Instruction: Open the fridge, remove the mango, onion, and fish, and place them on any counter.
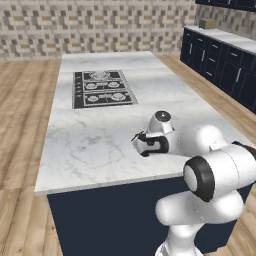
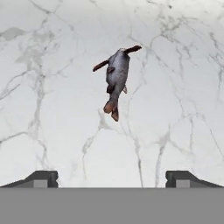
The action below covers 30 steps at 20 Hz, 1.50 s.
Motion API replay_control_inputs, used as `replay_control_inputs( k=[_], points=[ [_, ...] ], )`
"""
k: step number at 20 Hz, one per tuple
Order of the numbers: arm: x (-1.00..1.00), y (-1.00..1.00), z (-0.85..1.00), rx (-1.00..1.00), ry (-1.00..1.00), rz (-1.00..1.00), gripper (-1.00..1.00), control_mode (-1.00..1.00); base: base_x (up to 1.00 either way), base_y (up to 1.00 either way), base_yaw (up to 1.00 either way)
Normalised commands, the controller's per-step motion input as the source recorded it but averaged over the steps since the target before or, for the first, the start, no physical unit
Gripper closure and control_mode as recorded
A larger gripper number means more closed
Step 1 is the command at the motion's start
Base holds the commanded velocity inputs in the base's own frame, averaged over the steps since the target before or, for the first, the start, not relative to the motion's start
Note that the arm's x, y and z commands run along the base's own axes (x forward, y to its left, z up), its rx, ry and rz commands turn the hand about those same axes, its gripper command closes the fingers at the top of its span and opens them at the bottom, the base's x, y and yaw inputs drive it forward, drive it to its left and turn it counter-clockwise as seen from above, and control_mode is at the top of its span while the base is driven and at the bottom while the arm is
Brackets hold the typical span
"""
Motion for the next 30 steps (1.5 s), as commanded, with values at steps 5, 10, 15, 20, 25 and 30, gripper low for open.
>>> replay_control_inputs(
  k=[5,10,15,20,25,30],
  points=[
    [-0.44,0.0,1.0,0.02,0.01,0.0,-1.0,-1.0,0.0,0.0,0.0],
    [-0.77,-0.14,0.9,-0.01,0.07,-0.01,-1.0,-1.0,0.0,0.0,0.0],
    [-1.0,-0.32,0.18,0.0,0.05,-0.01,-1.0,-1.0,0.0,0.0,0.0],
    [-0.36,-0.09,0.01,0.0,0.1,-0.05,-1.0,1.0,-0.12,-0.13,-0.19],
    [0.0,0.0,0.0,0.0,0.0,0.0,-1.0,1.0,-0.21,-0.43,-0.77],
    [0.0,0.0,0.0,0.0,0.0,0.0,-1.0,1.0,-0.3,-0.57,-0.72]
  ],
)
